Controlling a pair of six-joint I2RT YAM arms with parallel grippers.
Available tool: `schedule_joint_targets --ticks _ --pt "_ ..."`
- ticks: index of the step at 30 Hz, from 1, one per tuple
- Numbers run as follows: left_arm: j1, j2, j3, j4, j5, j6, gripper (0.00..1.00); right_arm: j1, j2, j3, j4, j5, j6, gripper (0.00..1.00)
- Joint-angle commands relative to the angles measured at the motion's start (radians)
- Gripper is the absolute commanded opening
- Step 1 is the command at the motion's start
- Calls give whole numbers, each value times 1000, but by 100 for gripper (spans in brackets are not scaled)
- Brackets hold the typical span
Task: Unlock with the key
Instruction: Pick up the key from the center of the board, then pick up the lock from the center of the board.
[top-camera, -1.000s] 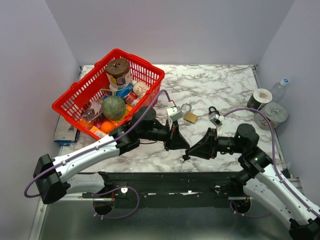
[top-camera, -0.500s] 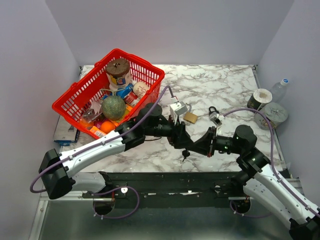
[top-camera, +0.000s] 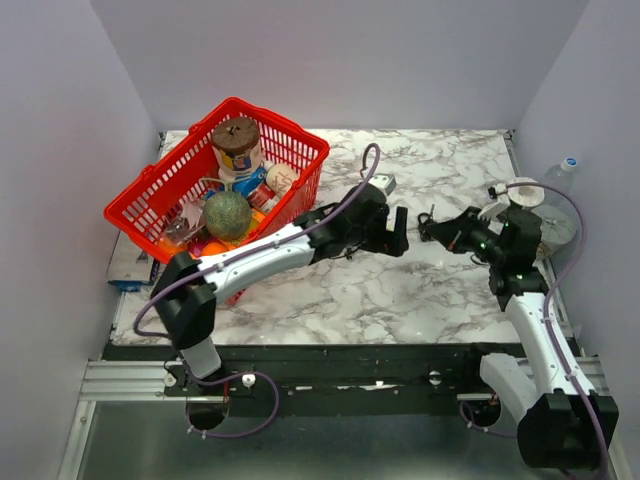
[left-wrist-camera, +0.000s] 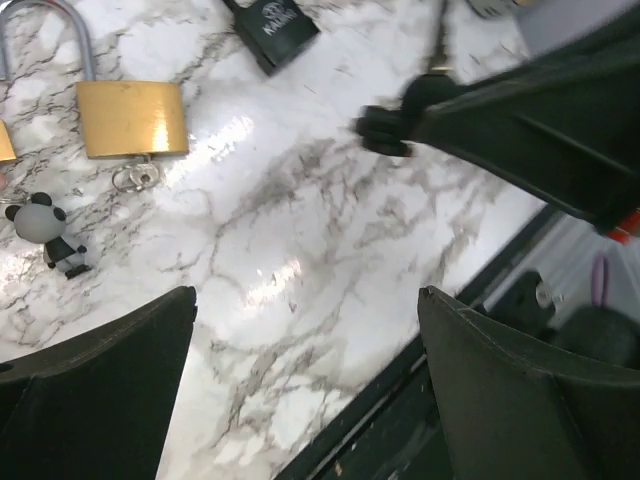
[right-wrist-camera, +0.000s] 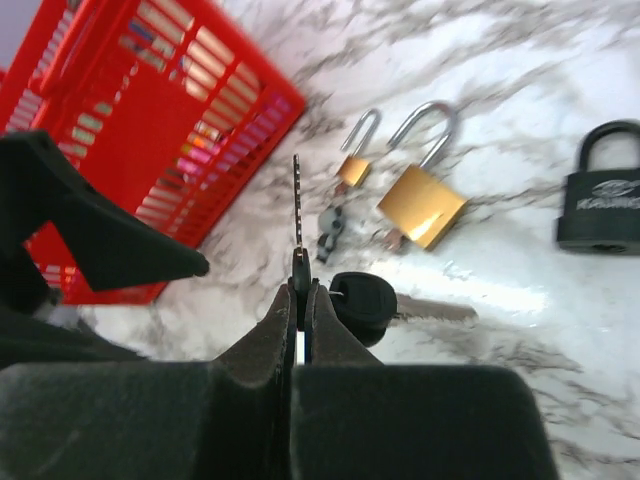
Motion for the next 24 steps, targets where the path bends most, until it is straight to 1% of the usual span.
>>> schedule_joint_targets --ticks 1,2,3,4,5,6,7,9,11,13,14,18,20,24 --pt "-15 213 233 -177 -193 -133 99 -81 -25 93 41 -39 39 1" --pt "-18 257 281 -244 -224 -149 99 -89 -41 100 39 -18 45 1" --pt "-26 343 330 -276 -238 -153 99 -95 -58 107 33 33 51 1" --pt "-29 386 428 -303 -242 -158 99 -98 -96 113 -9 59 60 1" --pt "-30 428 476 -348 -245 -161 99 -100 -117 126 -27 84 65 1" --pt "-35 504 522 -367 -252 -169 99 -100 -138 127 -36 117 74 1" --pt "-38 541 601 -378 -253 -173 99 -101 -161 125 -36 125 83 1" --pt "-39 631 669 -390 -235 -184 99 -101 -213 130 -53 160 74 1" --pt "-39 679 738 -375 -226 -198 99 -101 -247 139 -112 190 39 1" --pt "-39 739 774 -361 -226 -216 99 -100 -266 150 -157 222 14 1" --pt "-39 758 815 -358 -230 -222 99 -97 -273 150 -165 225 11 1" --pt "-39 853 901 -343 -273 -247 99 -64 -293 157 -174 248 13 1" --pt "-39 874 927 -314 -290 -238 99 -52 -299 162 -174 253 19 1" --pt "-39 911 932 -240 -345 -223 99 -41 -307 174 -185 271 14 1"
